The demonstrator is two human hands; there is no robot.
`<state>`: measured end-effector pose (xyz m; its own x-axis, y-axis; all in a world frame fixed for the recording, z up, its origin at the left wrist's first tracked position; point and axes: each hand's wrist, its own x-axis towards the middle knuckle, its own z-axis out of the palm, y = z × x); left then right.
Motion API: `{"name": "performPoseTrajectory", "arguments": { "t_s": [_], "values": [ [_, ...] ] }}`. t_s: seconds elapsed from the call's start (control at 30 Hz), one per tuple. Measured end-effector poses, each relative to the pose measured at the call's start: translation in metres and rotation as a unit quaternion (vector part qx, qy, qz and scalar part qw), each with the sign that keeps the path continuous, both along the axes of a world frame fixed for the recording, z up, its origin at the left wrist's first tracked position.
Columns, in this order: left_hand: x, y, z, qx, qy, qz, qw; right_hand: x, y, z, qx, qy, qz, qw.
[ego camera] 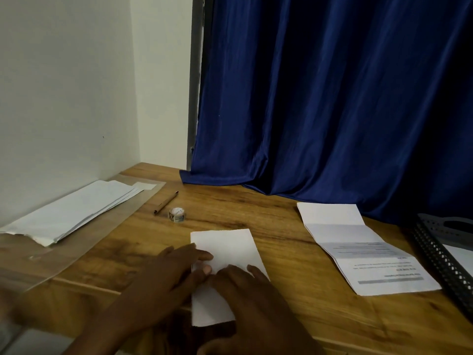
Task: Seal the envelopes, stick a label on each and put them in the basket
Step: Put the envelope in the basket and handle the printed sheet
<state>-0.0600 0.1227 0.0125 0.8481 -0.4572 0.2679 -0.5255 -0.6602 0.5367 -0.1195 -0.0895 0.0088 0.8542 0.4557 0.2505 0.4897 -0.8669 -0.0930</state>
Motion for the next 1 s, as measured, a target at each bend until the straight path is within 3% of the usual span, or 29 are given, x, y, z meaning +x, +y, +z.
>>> {"name": "performPoseTrajectory", "arguments": {
  "t_s": [0.07, 0.23, 0.33, 0.5, 0.6, 0.8, 1.0],
  "values": [
    [-0.003, -0.004, 0.001, 0.025, -0.015, -0.005, 1.000, -0.003, -0.010, 0.002, -0.007, 0.072, -0.007, 0.997],
    [-0.014, -0.018, 0.012, 0.018, -0.025, -0.032, 0.999, -0.019, -0.040, 0.012, -0.082, 0.012, -0.052, 0.995],
    [-0.016, -0.023, 0.016, 0.024, -0.016, -0.055, 0.998, -0.028, -0.063, 0.013, -0.094, 0.062, -0.058, 0.992],
    [-0.012, -0.022, 0.012, 0.154, 0.014, -0.128, 0.980, -0.050, -0.094, 0.008, -0.023, 0.070, -0.111, 0.991],
    [-0.014, -0.024, 0.000, 0.199, -0.039, -0.150, 0.968, -0.059, -0.108, -0.003, 0.020, 0.064, -0.142, 0.988],
    [-0.027, -0.026, -0.018, 0.105, -0.150, -0.135, 0.974, -0.073, -0.122, -0.015, 0.054, 0.029, -0.139, 0.988],
    [-0.029, -0.023, -0.026, 0.043, -0.171, -0.187, 0.966, -0.084, -0.135, -0.008, 0.122, 0.034, -0.119, 0.985]
  ]
}}
